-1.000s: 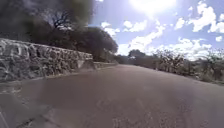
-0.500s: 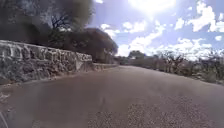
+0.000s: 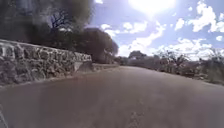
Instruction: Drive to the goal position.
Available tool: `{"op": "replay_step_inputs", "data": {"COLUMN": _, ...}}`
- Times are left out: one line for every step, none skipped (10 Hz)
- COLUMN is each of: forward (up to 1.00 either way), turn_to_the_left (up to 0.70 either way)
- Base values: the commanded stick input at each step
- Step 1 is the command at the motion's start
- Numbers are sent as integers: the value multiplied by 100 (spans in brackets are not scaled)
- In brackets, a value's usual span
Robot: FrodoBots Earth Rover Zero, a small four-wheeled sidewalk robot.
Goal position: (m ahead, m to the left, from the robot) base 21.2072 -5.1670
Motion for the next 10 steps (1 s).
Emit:
{"op": "replay_step_inputs", "data": {"forward": 50, "turn_to_the_left": 0}}
{"op": "replay_step_inputs", "data": {"forward": 50, "turn_to_the_left": 0}}
{"op": "replay_step_inputs", "data": {"forward": 50, "turn_to_the_left": 0}}
{"op": "replay_step_inputs", "data": {"forward": 50, "turn_to_the_left": 0}}
{"op": "replay_step_inputs", "data": {"forward": 50, "turn_to_the_left": 0}}
{"op": "replay_step_inputs", "data": {"forward": 50, "turn_to_the_left": 0}}
{"op": "replay_step_inputs", "data": {"forward": 50, "turn_to_the_left": 0}}
{"op": "replay_step_inputs", "data": {"forward": 50, "turn_to_the_left": 0}}
{"op": "replay_step_inputs", "data": {"forward": 50, "turn_to_the_left": 0}}
{"op": "replay_step_inputs", "data": {"forward": 50, "turn_to_the_left": 0}}
